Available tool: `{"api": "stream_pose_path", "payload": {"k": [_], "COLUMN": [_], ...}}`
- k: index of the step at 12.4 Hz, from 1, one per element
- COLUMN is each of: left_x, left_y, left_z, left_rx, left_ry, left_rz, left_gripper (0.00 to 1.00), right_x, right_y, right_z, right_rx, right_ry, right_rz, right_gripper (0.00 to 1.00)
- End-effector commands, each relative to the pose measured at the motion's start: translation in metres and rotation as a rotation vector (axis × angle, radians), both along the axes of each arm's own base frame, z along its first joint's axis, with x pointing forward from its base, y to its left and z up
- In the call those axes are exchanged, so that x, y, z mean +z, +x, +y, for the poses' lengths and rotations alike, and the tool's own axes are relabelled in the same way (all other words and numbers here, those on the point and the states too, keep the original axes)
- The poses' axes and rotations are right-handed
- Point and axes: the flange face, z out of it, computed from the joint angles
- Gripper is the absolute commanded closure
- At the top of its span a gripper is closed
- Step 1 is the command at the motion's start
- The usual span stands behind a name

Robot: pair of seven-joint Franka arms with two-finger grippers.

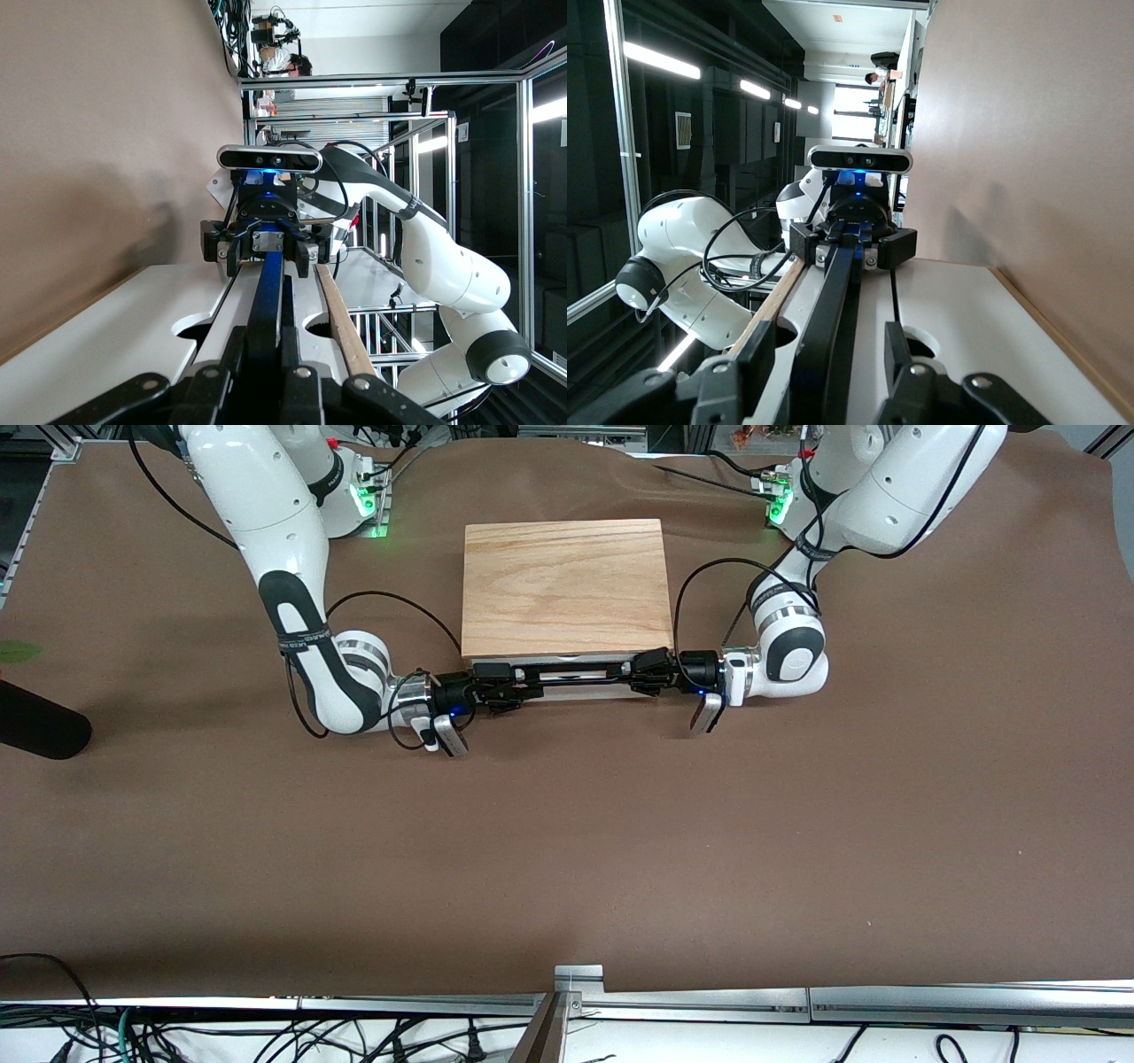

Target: Pull top drawer with both arms simultaneously

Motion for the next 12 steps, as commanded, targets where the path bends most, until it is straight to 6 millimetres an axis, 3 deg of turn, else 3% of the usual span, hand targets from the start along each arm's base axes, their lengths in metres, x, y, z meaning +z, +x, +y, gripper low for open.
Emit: {"api": "stream_pose_path", "payload": {"k": [1, 3, 7, 9, 12], "left_x": [-0.0112, -0.0112, -0.0113, -0.0113, -0.0113], "left_y": [-0.0353, -0.0353, -0.0354, -0.0354, -0.0355], "left_z": [-0.013, -0.013, -0.013, -0.013, -0.013], "left_rx": [-0.046, -0.046, -0.047, -0.047, -0.049], "left_ry": [0.013, 0.013, 0.013, 0.013, 0.014], "left_rz": [-0.021, -0.021, -0.022, -0.022, -0.022], "left_gripper": [1.0, 1.0, 1.0, 1.0, 1.0], "right_x": [0.0134, 0.0115, 0.0116, 0.0115, 0.0114], "right_y": [-0.0143, -0.0164, -0.0165, -0.0164, -0.0164], "right_z": [-0.0041, -0.0051, -0.005, -0.0051, -0.0051], "right_rx": [-0.011, -0.011, -0.011, -0.011, -0.011], "right_ry": [0.01, 0.006, 0.008, 0.006, 0.006], "right_rz": [-0.008, -0.003, -0.003, -0.003, -0.003], "right_gripper": [0.42, 0.42, 0.58, 0.76, 0.9]}}
